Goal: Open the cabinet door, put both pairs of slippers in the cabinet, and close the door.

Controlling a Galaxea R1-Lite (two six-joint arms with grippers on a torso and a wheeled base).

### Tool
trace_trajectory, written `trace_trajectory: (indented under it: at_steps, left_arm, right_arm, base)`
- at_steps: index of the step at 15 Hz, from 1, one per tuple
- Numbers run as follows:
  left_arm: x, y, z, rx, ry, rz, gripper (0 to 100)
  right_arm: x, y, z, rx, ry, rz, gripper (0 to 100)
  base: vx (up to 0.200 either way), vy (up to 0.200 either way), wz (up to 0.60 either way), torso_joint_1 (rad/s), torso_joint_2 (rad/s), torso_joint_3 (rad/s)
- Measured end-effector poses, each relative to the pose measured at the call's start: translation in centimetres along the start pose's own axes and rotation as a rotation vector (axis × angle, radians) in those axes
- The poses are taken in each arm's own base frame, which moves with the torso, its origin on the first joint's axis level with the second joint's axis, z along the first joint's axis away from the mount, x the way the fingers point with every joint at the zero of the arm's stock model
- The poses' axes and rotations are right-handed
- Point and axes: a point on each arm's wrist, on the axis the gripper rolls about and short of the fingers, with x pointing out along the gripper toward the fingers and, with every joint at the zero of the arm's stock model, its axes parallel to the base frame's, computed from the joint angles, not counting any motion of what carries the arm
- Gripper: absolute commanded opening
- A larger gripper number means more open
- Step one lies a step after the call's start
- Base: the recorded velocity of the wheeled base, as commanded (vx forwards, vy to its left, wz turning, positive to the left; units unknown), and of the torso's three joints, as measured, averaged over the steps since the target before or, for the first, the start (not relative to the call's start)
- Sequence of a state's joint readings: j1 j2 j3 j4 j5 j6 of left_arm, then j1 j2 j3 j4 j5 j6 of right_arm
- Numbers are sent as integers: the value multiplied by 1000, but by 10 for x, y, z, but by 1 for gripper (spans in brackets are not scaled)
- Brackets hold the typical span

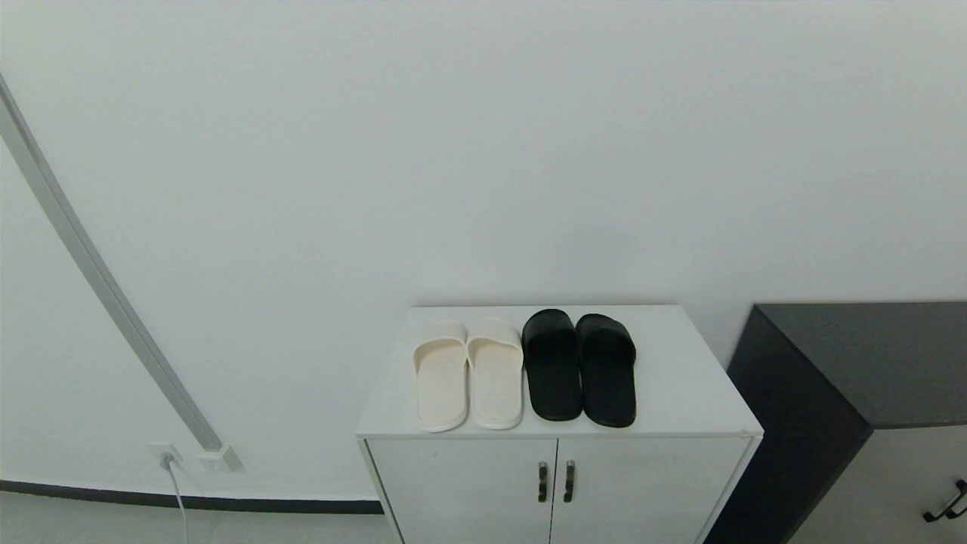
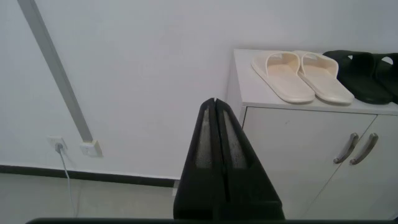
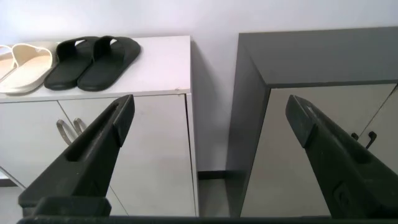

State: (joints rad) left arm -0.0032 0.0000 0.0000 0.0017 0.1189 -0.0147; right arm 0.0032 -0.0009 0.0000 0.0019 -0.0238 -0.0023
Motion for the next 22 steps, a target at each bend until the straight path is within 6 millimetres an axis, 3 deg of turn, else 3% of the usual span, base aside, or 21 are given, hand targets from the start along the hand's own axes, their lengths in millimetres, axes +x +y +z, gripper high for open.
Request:
trace_trajectory:
  at_steps: [9, 10, 13, 15, 19, 22]
  left_arm:
    - [0, 0, 0, 1, 0, 1, 0]
    - [0, 0, 0, 2, 0, 1, 0]
    - [0, 0, 0, -4, -1, -2, 0]
    - [0, -1, 0, 0, -1, -26, 0]
    - [0, -1, 0, 2, -1, -38, 0]
    - [0, -1, 0, -1, -1, -37, 0]
  right_arm:
    - [-1, 0, 6, 5, -20, -7, 100]
    - [-5, 0, 20, 33, -52, -7, 100]
    - [-11, 0, 88, 67, -103, 27, 100]
    - [6, 1, 111, 69, -67, 79, 100]
    - [76, 9, 106, 66, 168, 197, 100]
    - [121, 25, 104, 65, 251, 272, 100]
  base:
    - [0, 0, 0, 0, 0, 0]
    - [0, 0, 0, 0, 0, 0]
    - [0, 0, 0, 0, 0, 0]
    - [0, 0, 0, 0, 0, 0]
    - [0, 0, 0, 0, 0, 0]
    - [0, 0, 0, 0, 0, 0]
